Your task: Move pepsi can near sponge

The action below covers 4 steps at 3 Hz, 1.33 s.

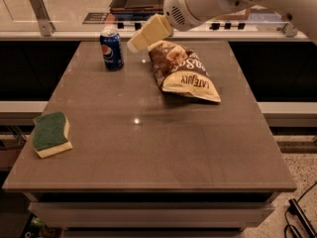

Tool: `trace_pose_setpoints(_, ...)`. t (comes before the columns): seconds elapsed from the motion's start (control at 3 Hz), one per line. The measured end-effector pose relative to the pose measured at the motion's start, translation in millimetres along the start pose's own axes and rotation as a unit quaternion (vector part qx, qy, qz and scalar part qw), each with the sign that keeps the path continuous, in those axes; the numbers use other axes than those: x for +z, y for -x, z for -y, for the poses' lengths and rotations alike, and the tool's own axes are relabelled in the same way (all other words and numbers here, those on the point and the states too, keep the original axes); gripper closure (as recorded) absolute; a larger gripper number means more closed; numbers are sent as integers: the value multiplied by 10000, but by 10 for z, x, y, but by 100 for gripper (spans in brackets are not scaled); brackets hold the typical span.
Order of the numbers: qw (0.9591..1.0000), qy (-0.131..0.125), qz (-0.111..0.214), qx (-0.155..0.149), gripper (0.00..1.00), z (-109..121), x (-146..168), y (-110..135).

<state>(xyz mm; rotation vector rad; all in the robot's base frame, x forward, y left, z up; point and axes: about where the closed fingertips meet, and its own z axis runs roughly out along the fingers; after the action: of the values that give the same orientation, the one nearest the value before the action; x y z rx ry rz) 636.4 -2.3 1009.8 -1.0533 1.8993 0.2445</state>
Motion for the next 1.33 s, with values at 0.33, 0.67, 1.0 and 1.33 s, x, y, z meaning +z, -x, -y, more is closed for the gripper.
trace_pose_setpoints(0.33, 9997, 129, 196, 67, 0, -29, 411, 93)
trace_pose_setpoints(0.67, 9985, 330, 418, 102, 0, -80, 816, 203)
trace_pose_setpoints(1.0, 9959, 539, 690, 208, 0, -106, 1199, 257)
trace_pose_setpoints(1.33, 9932, 678, 889, 315, 0, -146, 1446, 280)
